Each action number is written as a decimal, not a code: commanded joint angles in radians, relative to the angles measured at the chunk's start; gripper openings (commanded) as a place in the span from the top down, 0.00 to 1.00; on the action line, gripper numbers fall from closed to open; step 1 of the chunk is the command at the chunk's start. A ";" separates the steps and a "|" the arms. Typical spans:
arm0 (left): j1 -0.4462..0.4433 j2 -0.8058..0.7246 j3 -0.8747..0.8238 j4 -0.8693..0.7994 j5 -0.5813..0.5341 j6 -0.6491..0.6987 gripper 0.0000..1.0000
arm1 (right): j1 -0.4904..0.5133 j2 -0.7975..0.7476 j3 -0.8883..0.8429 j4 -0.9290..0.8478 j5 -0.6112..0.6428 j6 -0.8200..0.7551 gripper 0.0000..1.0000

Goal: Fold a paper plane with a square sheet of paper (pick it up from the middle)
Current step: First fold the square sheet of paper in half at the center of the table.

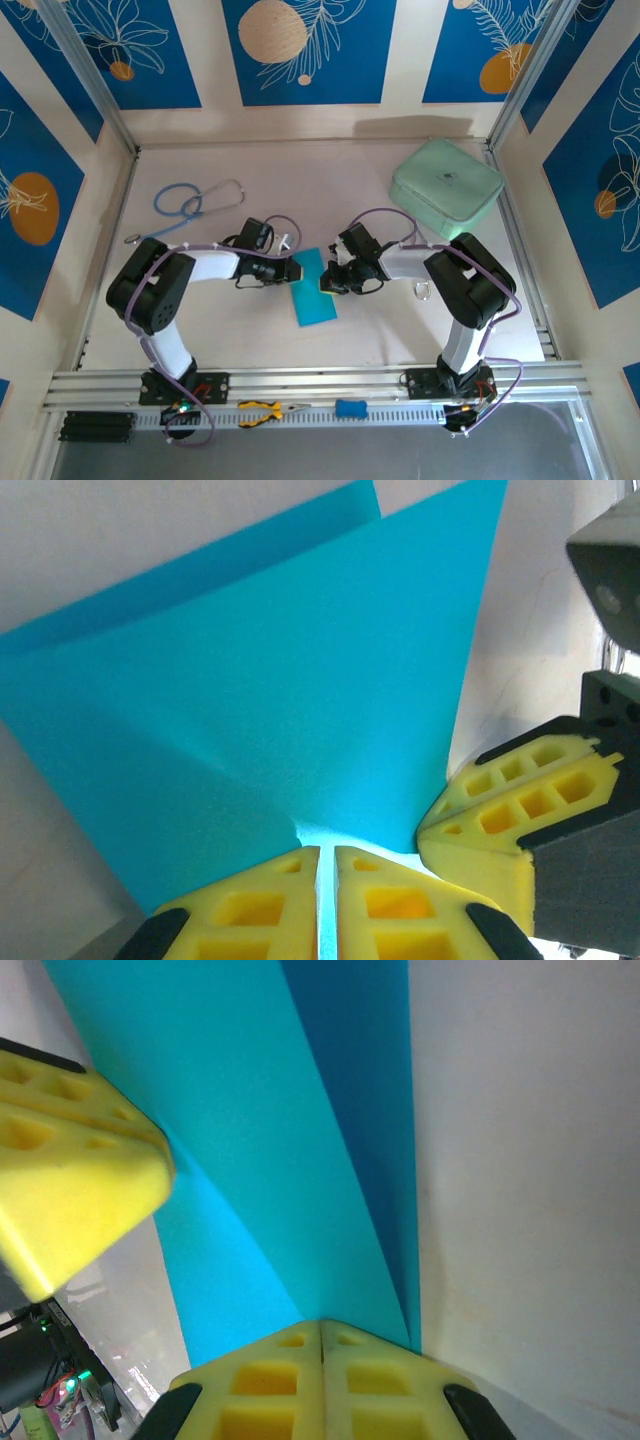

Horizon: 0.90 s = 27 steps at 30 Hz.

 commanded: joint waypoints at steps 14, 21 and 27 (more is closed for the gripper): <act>0.059 0.090 0.003 0.029 -0.057 -0.022 0.89 | 0.000 0.043 -0.048 -0.129 0.067 -0.006 1.00; 0.065 0.042 0.034 -0.024 -0.045 -0.020 0.89 | -0.001 0.040 -0.047 -0.132 0.068 -0.008 1.00; 0.070 0.044 0.101 -0.058 -0.015 -0.007 0.88 | -0.001 0.040 -0.044 -0.137 0.070 -0.009 1.00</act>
